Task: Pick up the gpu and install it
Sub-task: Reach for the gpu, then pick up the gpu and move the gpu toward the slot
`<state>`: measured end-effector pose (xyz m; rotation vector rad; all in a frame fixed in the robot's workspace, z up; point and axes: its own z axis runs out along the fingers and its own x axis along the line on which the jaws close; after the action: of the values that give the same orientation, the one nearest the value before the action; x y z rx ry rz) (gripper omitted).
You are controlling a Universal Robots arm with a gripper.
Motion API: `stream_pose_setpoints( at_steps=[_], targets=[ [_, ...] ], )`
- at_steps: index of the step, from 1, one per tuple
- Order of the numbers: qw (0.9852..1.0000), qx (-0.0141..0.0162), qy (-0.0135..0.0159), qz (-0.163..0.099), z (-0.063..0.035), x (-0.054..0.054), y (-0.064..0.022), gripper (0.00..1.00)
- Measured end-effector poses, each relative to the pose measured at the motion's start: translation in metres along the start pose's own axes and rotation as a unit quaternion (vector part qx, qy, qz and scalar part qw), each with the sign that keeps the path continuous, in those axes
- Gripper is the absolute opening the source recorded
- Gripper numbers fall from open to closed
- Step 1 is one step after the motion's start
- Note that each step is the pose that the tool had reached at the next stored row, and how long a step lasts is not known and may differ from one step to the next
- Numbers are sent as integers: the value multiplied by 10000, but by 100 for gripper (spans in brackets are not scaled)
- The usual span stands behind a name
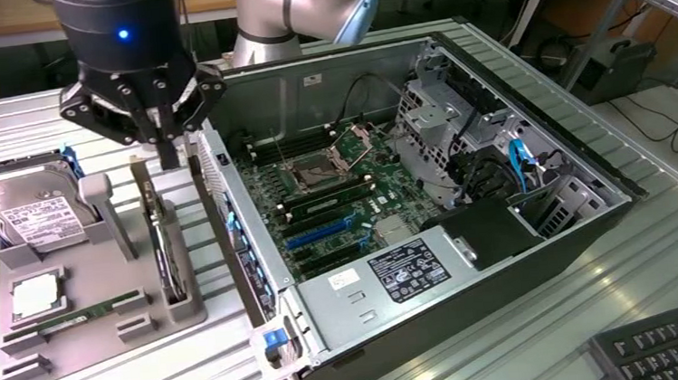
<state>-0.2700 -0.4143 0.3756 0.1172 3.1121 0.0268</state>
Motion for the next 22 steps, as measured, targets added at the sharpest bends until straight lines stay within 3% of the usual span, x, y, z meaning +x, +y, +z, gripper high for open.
stream_pose_setpoints(
  at_steps=[7, 22],
  targets=[
    [10000, 16, -2, 0, 107, 325, -23, 13],
    [10000, 21, -1, 0, 119, 332, -22, 15]
  ],
)
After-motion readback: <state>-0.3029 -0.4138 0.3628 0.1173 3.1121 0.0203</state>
